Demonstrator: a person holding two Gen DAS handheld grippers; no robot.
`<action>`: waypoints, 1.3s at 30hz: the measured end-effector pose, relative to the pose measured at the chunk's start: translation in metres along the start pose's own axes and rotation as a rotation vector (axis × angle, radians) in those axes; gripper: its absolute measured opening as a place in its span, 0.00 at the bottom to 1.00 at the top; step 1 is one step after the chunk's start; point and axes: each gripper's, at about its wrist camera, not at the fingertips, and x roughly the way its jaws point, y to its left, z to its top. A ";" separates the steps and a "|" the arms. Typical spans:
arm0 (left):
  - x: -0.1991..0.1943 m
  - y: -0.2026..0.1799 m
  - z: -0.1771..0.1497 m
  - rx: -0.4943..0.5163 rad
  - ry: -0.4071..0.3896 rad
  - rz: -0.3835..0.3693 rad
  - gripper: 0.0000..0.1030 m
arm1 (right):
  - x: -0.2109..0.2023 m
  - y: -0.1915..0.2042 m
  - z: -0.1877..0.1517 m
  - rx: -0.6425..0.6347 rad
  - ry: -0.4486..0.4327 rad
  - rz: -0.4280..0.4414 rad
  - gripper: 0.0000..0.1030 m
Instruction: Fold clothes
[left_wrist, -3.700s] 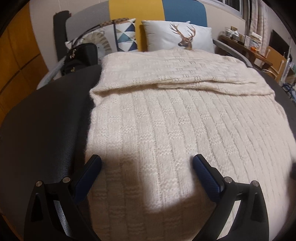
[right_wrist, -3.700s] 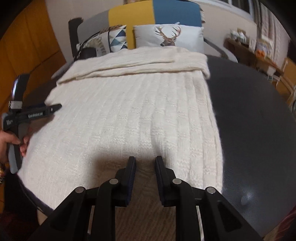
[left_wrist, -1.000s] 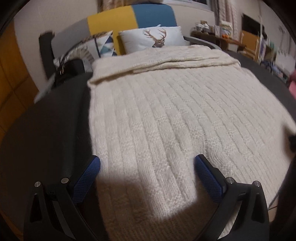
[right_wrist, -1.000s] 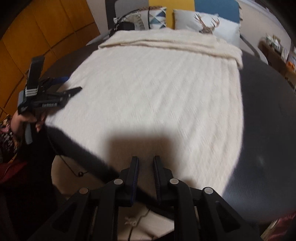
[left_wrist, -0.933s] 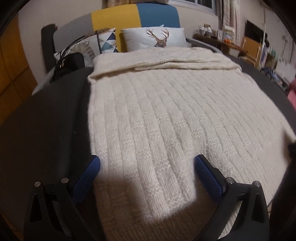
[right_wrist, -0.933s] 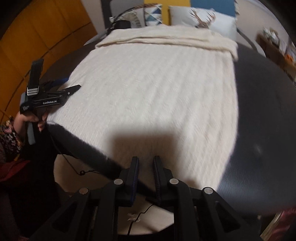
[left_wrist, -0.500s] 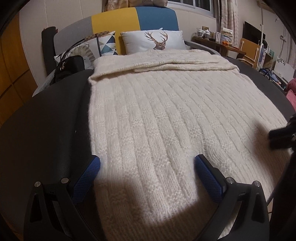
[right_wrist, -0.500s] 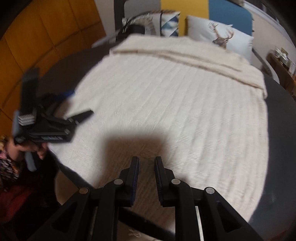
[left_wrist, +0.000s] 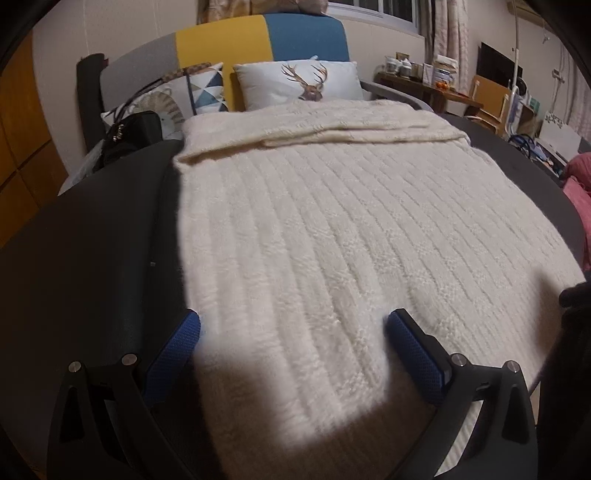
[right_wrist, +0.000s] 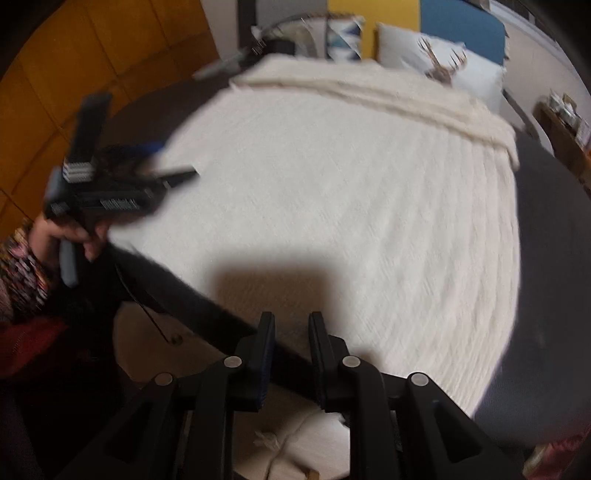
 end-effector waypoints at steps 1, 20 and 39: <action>-0.002 0.004 -0.001 0.008 -0.007 0.034 1.00 | -0.001 0.002 0.003 -0.002 -0.005 0.008 0.18; -0.003 0.056 -0.011 -0.103 0.051 0.118 1.00 | 0.068 0.096 0.043 -0.224 0.100 0.067 0.21; -0.011 0.012 -0.037 -0.068 -0.127 0.068 1.00 | 0.143 0.071 0.223 -0.161 -0.017 -0.093 0.19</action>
